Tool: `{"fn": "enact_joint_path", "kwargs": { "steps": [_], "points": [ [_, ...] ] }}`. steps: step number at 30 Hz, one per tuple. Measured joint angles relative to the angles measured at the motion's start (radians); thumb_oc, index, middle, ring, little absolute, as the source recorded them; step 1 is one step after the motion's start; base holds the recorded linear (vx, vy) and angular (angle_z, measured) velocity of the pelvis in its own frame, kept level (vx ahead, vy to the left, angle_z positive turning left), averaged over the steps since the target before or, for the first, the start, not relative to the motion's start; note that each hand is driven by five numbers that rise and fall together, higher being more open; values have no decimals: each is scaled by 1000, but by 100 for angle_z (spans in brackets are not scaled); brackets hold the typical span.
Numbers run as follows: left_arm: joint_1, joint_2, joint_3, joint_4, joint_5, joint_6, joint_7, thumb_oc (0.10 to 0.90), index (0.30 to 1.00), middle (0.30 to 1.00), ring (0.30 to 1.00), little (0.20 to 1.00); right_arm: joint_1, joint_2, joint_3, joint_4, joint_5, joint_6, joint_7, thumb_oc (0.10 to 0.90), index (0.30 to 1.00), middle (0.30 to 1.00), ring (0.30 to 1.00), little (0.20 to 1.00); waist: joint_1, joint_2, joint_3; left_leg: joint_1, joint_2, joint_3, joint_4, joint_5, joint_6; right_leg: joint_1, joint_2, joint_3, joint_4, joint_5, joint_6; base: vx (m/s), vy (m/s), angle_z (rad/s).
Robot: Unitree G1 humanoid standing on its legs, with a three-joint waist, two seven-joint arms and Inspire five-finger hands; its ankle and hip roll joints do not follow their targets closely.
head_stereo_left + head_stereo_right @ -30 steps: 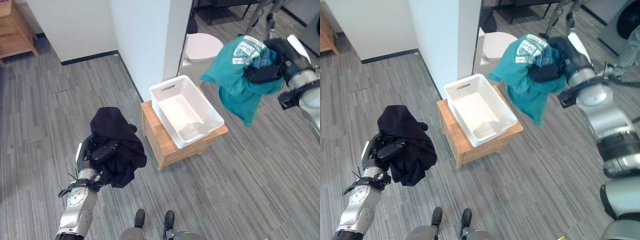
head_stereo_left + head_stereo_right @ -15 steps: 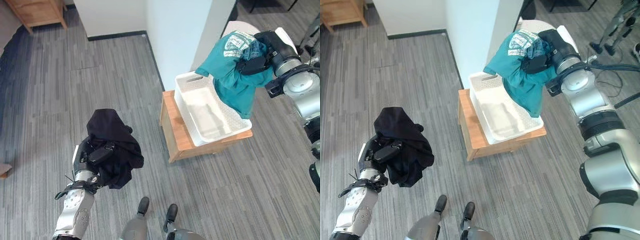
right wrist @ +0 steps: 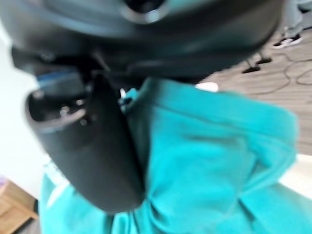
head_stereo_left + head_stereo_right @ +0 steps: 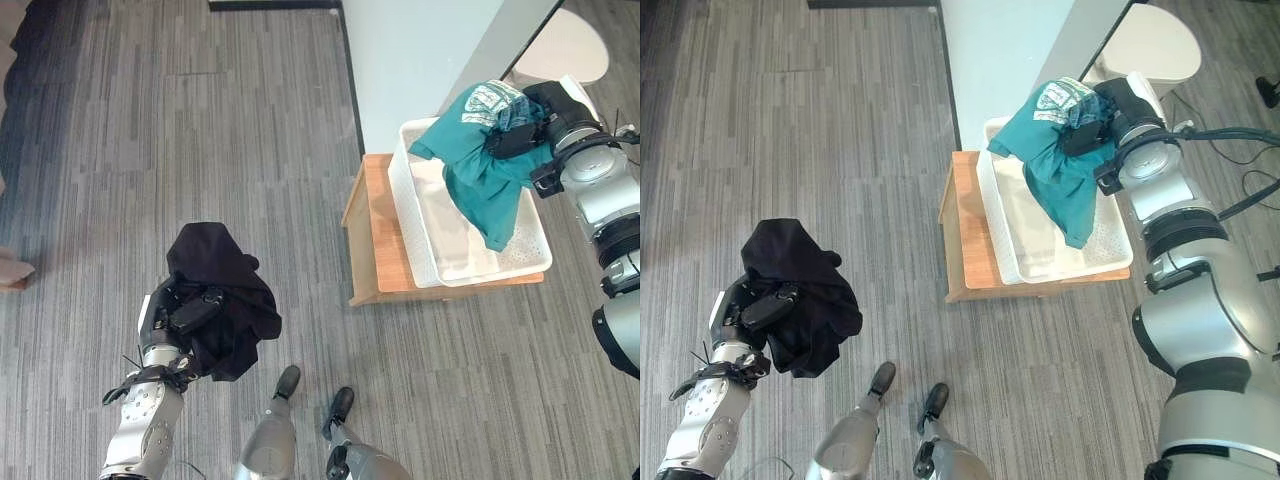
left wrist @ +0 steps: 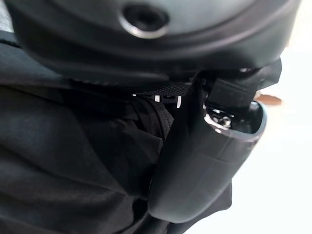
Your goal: Pick up bed clothes into laundry basket.
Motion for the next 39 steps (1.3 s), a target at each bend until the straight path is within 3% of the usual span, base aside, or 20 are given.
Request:
{"fn": "enact_joint_path", "kwargs": {
  "steps": [13, 22, 28, 29, 39],
  "points": [
    [-8, 4, 15, -5, 0, -2, 7, 400, 300, 300, 300, 300, -47, -3, 44, 77, -84, 1, 2, 400, 300, 300, 300, 300, -6, 10, 7, -26, -2, 0, 0, 2, -2, -27, -2, 2, 0, -2, 3, 0, 0, 0],
    [-12, 3, 18, -5, 0, -2, 20, 400, 300, 300, 300, 300, -74, -21, 68, 89, -118, 5, 2, 400, 300, 300, 300, 300, -9, 44, 28, -40, -3, 0, 12, 2, -2, -37, -2, 3, 0, -2, 3, 0, 0, 0],
    [-25, 1, 17, -6, 0, -2, 23, 400, 300, 300, 300, 300, -75, -21, 70, 82, -118, 5, 2, 400, 300, 300, 300, 300, -11, 46, 29, -40, -3, 1, 14, 2, -2, -37, -2, 3, 0, -2, 3, 0, 0, 0],
    [-28, 0, 16, -5, 0, -2, 23, 400, 300, 300, 300, 300, -75, -21, 70, 81, -118, 5, 2, 800, 900, 900, 900, 900, -11, 46, 29, -41, -3, 1, 14, 2, -2, -37, -2, 3, 0, -2, 3, 0, 0, 0],
    [-37, -1, 17, -5, 0, -3, 28, 400, 300, 300, 300, 300, -109, -21, 106, 66, -110, 4, 3, 800, 900, 900, 900, 900, -20, 46, 29, -41, -3, 1, 14, 2, -2, -37, -3, 4, 0, -2, 3, 0, 0, 0]
  ]
}}
